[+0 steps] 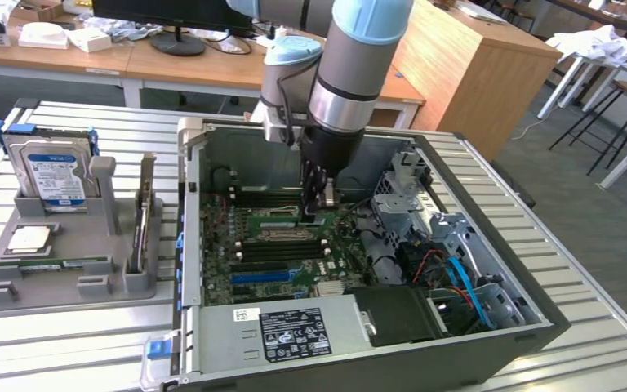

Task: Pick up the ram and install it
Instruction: 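Insert the ram into the slot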

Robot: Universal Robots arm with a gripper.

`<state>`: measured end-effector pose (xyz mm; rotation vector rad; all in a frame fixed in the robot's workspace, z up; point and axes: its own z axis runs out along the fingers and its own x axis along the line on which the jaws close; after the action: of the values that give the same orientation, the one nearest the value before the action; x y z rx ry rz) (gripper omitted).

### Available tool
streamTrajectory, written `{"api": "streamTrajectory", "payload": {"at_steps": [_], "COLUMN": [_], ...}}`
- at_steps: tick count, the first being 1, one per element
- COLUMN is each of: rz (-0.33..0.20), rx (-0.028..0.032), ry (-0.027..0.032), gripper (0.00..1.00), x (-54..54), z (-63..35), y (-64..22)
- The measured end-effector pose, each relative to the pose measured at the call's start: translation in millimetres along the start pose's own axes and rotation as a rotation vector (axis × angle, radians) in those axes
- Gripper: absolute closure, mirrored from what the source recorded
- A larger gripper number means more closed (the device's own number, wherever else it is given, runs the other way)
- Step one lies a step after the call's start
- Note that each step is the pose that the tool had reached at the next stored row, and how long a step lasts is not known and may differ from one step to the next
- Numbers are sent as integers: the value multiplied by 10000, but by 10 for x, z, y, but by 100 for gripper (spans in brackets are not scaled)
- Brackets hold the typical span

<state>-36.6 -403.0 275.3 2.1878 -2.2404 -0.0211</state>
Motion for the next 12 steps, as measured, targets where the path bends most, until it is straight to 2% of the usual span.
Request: {"api": "streamTrajectory", "payload": {"at_steps": [12], "rz": [0], "rx": [-1], "ry": [2], "gripper": [88], "x": [0], "z": [81], "y": [-1]}}
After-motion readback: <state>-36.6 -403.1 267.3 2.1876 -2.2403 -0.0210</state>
